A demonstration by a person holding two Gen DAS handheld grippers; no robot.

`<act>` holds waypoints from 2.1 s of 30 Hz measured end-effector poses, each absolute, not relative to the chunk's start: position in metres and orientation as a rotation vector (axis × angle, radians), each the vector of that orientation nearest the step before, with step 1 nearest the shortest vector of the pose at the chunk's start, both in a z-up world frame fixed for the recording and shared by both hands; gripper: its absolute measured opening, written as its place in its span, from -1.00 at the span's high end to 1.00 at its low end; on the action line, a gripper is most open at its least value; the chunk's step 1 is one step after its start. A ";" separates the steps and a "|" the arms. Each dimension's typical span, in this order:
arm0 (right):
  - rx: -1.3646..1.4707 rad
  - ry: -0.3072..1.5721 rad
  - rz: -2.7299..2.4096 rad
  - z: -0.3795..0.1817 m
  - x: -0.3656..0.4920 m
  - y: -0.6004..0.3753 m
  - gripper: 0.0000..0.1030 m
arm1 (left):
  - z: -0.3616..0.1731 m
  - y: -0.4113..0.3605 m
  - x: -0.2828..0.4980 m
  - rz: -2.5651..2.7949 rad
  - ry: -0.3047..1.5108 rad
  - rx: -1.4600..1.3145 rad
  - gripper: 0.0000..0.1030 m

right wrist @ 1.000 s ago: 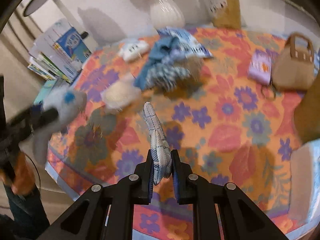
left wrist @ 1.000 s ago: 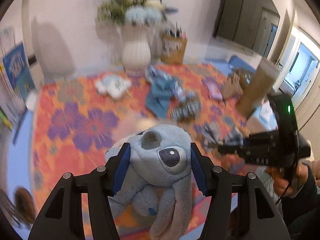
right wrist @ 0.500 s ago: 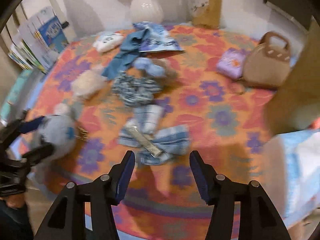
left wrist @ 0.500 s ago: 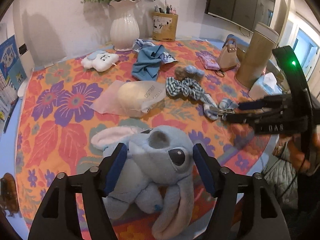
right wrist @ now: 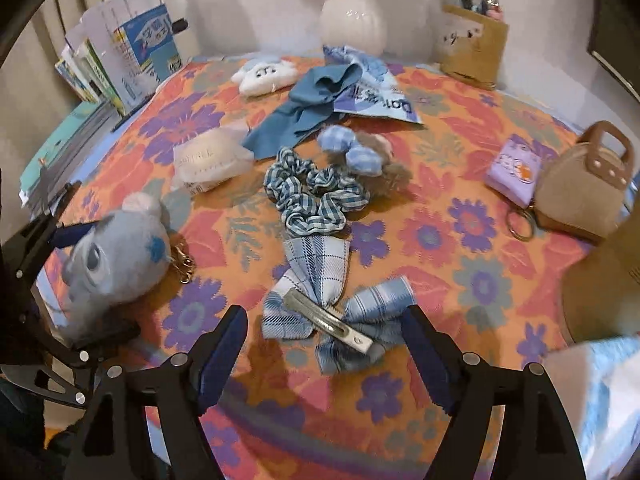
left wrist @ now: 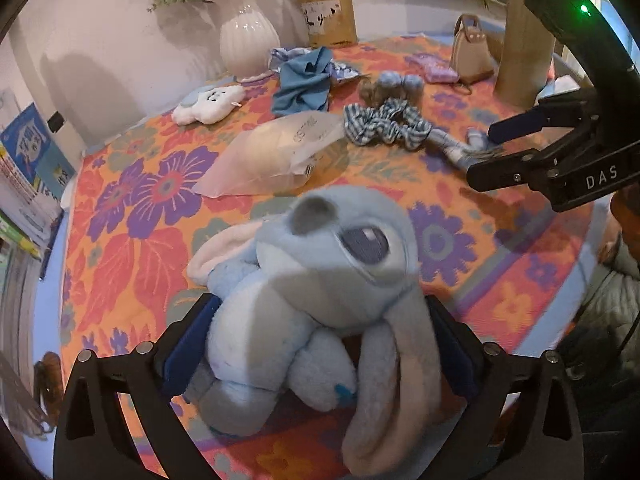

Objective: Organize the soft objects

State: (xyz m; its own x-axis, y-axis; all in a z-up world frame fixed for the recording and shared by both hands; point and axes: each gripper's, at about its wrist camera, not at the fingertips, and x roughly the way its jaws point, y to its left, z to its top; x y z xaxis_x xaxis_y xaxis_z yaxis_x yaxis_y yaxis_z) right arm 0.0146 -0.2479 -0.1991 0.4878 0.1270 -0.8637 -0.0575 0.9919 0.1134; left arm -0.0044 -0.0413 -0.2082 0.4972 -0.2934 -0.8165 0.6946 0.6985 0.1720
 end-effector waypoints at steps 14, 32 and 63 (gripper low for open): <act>0.004 1.035 -0.007 -0.197 0.007 -0.235 0.48 | -0.205 -0.025 0.018 -0.518 0.875 0.414 0.26; -0.028 0.879 -0.142 -0.112 -0.032 -0.240 0.65 | -0.132 -0.051 -0.011 -0.578 0.710 0.379 0.27; 0.570 0.574 -0.625 -0.032 -0.185 -0.544 0.65 | -0.010 -0.377 -0.100 -1.152 0.558 0.438 0.27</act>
State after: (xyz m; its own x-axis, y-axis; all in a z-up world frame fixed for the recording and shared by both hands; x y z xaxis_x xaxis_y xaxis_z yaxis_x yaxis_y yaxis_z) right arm -0.1853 -0.5437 -0.0318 0.6703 -0.3721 -0.6420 0.6714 0.6726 0.3112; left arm -0.0997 -0.3771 -0.0100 0.2980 -0.7267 -0.6190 0.9362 0.3491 0.0409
